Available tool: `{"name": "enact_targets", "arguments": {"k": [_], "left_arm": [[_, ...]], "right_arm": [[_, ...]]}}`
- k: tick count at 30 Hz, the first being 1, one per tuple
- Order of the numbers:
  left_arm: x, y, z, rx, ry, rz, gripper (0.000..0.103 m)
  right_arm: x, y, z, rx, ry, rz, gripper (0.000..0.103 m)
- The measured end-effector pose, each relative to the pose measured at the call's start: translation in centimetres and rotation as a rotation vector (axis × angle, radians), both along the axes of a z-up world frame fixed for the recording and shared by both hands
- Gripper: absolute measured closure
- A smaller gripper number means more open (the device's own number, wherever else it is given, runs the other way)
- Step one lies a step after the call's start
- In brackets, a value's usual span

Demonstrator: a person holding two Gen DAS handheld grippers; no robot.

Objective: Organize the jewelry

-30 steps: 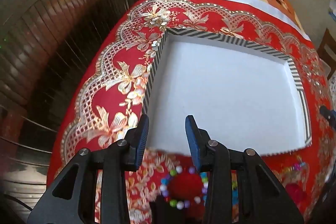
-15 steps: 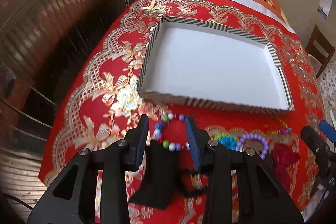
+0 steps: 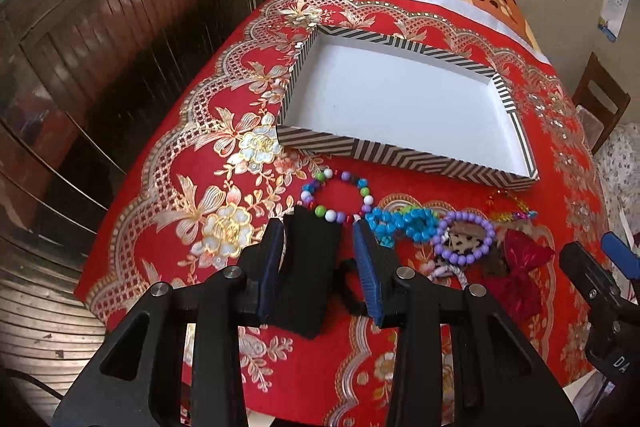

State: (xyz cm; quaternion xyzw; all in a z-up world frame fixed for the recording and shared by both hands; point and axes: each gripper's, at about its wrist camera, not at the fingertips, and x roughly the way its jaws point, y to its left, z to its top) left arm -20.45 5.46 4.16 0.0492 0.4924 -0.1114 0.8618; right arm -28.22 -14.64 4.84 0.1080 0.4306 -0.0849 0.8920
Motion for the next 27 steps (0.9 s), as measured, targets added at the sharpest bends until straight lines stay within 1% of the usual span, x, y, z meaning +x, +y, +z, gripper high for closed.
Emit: {"name": "enact_targets", "arguments": {"k": [12, 19, 27], "left_arm": [[-1.9, 0.1, 0.4, -0.019, -0.015, -0.011, 0.068], [-2.4, -0.5, 0.6, -0.013, -0.022, -0.031, 0.068], [-2.4, -0.7, 0.5, -0.01, -0.019, -0.033, 0.068]], "right_arm": [[-2.2, 0.1, -0.1, -0.01, -0.001, -0.017, 0.005], [-2.5, -0.4, -0.2, 0.002, -0.002, -0.024, 0.005], [-2.6, -0.6, -0.3, 0.004, -0.003, -0.024, 0.005]]}}
